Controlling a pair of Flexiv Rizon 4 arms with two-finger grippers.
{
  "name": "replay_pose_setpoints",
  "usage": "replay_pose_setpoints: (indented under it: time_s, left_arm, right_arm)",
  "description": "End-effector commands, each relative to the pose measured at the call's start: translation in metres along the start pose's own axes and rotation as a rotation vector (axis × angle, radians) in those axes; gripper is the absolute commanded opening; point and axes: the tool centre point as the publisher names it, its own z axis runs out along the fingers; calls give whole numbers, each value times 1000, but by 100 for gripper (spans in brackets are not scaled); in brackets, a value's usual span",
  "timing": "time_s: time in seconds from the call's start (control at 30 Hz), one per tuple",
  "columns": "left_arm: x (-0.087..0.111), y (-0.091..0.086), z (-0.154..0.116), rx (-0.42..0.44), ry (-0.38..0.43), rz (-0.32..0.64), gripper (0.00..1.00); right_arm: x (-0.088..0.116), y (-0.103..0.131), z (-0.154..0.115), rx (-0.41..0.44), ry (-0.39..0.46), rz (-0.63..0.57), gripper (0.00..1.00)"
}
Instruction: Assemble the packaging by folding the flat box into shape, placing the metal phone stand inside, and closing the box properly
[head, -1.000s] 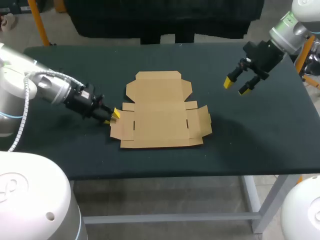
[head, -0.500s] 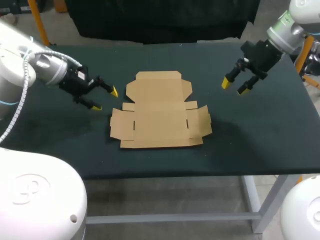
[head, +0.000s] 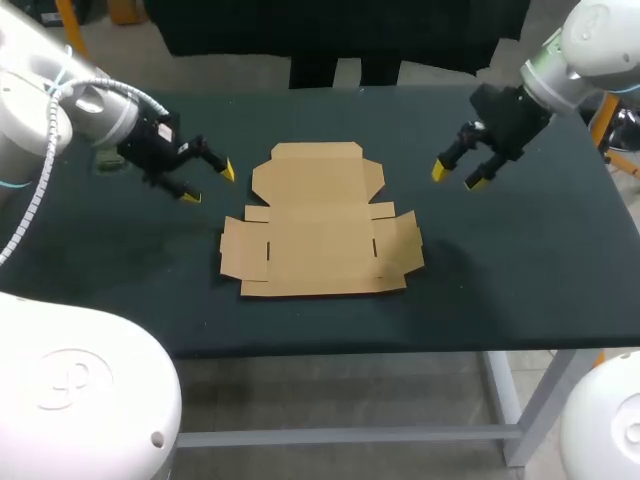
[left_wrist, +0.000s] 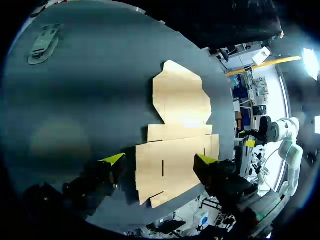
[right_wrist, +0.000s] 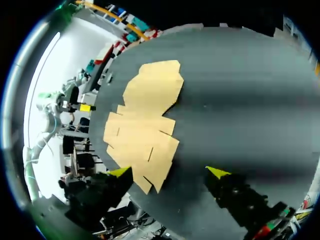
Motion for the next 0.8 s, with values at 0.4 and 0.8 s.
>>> replay_pose_setpoints:
  time_s: [0.4, 0.8]
  left_arm:
    - [4, -11, 11, 8, -9, -15, 0]
    - [1, -11, 11, 125, 65, -88, 0]
  right_arm:
    - [-3, 26, 16, -28, -13, 73, 0]
    - [-10, 29, 18, -66, -5, 238, 0]
